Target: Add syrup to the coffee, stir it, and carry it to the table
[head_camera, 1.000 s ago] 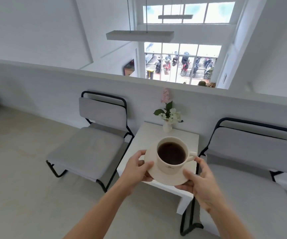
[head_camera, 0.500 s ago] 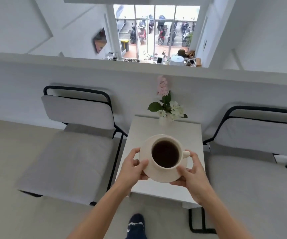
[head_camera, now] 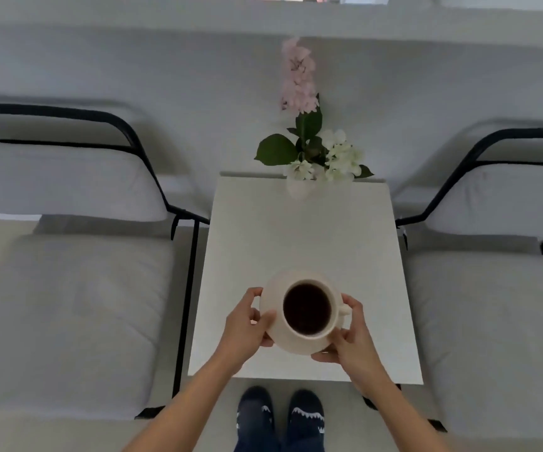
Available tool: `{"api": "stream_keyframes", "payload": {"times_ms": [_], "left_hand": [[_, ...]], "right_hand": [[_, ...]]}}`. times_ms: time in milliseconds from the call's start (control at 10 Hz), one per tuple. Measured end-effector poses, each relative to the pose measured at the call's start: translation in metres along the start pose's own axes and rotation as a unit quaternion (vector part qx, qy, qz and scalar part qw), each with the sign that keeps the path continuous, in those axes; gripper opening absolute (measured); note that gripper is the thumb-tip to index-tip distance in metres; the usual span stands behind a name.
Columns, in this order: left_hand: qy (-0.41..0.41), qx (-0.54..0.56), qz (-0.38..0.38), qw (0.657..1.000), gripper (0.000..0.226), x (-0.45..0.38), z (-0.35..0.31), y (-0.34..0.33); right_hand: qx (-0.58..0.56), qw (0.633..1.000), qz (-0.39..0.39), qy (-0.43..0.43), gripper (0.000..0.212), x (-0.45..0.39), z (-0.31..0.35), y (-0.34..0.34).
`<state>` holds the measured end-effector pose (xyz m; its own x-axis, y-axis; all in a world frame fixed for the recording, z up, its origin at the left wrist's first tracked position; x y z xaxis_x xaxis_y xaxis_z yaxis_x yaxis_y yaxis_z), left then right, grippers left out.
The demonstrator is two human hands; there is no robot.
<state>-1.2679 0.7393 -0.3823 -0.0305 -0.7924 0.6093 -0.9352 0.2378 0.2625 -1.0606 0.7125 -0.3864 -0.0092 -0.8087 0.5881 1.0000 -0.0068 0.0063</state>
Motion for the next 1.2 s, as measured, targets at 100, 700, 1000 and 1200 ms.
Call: {"api": "stream_keyframes", "payload": {"times_ms": [100,700,1000,1200], "left_hand": [[0.011,-0.023,0.004,1.000,0.030,-0.041,0.029,-0.018],[0.046,-0.132,0.009,0.990,0.021,-0.150,0.095,-0.071],[0.071,-0.216,0.006,0.974,0.027,-0.156,0.090,-0.071],[0.014,-0.240,-0.128,0.962,0.030,-0.140,0.091,-0.057]], "right_hand": [[0.030,0.999,-0.007,-0.010,0.052,-0.039,-0.041,0.006],[0.115,0.991,-0.030,-0.059,0.050,-0.131,-0.114,0.027],[0.179,0.980,-0.030,-0.082,0.060,-0.128,-0.113,0.027],[0.154,0.980,-0.119,-0.040,0.044,-0.108,-0.082,0.074]]}}
Point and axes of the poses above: each hand's wrist, its own x-axis away from the middle knuckle, its own y-axis out of the back of the hand, z = x × y, the point moved 1 cm from there along -x, towards the middle knuckle, and after that the axes turned 6 degrees about -x, right-handed, at the moved point
